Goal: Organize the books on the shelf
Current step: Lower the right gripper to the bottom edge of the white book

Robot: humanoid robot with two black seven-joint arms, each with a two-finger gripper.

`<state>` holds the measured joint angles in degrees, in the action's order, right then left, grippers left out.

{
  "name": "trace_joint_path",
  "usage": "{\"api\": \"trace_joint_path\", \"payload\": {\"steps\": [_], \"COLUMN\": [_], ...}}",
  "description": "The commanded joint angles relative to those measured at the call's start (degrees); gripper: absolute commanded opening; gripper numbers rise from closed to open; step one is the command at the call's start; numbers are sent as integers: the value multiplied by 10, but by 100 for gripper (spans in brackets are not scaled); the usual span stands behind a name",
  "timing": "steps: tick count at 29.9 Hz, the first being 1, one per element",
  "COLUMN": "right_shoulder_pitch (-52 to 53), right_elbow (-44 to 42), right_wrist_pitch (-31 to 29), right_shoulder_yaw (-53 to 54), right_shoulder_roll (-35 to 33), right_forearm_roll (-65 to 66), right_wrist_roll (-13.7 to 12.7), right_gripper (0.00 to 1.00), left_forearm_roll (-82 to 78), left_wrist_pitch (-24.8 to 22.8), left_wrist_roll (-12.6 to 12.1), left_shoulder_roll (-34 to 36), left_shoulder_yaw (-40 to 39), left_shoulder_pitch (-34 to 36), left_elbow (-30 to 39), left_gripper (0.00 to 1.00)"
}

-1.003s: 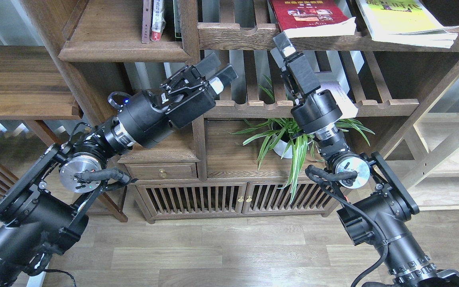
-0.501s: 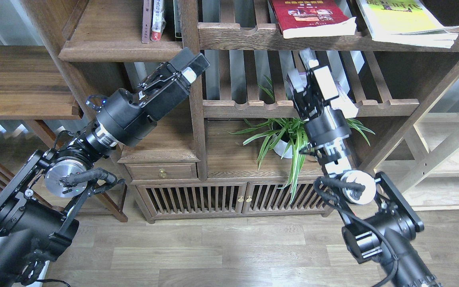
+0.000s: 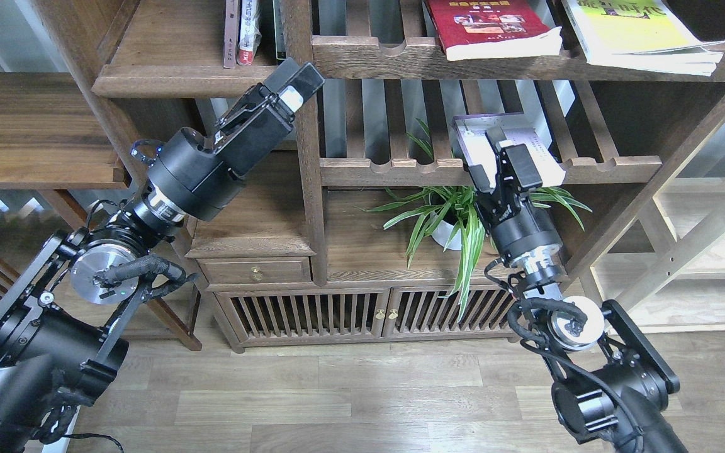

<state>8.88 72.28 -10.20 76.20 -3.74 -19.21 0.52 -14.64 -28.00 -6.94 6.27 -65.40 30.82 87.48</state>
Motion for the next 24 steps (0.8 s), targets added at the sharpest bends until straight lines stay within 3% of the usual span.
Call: {"api": "trace_joint_path", "payload": {"steps": [1,7,12,24], "right_shoulder_pitch": [-19,-26,9,82], "right_elbow": [-4,-52,-80,-175], "right_wrist_pitch": [14,18,58,63], "right_shoulder_yaw": [2,3,2,-3], "right_shoulder_roll": [-18,-37,-42,-43], "right_forearm_roll": [-4,-44,-53,-54], "right_wrist_roll": [-2,-4,-4,-8], "right_gripper": [97,96,97,98], "left_forearm_roll": [5,6,6,6], "left_wrist_pitch": [0,0,0,0], "left_wrist_roll": [0,0,-5,-4], "left_shoulder_roll": [2,1,-1,-1], "left_shoulder_yaw": [-9,-15,-14,-14], "left_shoulder_pitch": [0,0,0,6], "left_elbow": [1,1,1,1], "left_gripper": [99,99,99,99]}}
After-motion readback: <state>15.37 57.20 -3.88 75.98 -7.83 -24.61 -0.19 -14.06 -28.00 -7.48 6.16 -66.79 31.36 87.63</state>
